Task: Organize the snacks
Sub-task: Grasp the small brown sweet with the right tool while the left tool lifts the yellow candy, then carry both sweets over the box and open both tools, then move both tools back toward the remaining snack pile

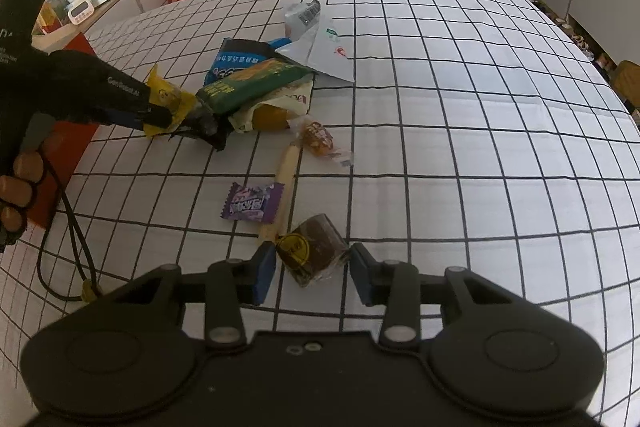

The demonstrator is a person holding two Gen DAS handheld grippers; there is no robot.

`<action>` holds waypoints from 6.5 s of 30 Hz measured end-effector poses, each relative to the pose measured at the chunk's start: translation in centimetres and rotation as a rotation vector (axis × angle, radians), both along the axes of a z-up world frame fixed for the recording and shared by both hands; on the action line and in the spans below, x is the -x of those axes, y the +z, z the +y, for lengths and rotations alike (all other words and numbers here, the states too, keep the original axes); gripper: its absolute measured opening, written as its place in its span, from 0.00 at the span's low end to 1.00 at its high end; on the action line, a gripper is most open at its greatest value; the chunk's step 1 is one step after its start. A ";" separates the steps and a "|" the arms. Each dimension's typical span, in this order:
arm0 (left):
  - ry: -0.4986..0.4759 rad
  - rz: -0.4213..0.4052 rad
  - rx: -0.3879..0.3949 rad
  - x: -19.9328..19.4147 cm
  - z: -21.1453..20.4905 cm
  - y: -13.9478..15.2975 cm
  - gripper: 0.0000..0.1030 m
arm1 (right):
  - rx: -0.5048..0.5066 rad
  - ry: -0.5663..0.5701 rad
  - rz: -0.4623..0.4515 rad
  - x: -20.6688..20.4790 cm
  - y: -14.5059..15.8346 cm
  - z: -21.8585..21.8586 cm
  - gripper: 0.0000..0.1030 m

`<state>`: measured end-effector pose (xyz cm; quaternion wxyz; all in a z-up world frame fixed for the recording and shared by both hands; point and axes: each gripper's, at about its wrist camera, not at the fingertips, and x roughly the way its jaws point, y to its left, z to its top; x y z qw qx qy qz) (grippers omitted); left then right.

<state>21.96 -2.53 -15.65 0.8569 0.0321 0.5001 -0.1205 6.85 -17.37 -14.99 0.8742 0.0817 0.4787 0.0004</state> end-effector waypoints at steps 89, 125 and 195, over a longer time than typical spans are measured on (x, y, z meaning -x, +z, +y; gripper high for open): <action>0.378 -0.014 -0.160 1.7 29.5 6.3 0.17 | 0.098 0.643 -0.076 -16.3 5.4 33.6 0.38; 0.360 -0.167 -0.015 7.8 26.5 11.9 0.59 | -0.064 0.548 -0.201 -11.2 12.4 26.9 0.64; -0.333 0.009 -0.015 0.8 -7.9 2.2 0.73 | 0.010 0.158 -0.084 -5.1 1.7 -3.4 0.45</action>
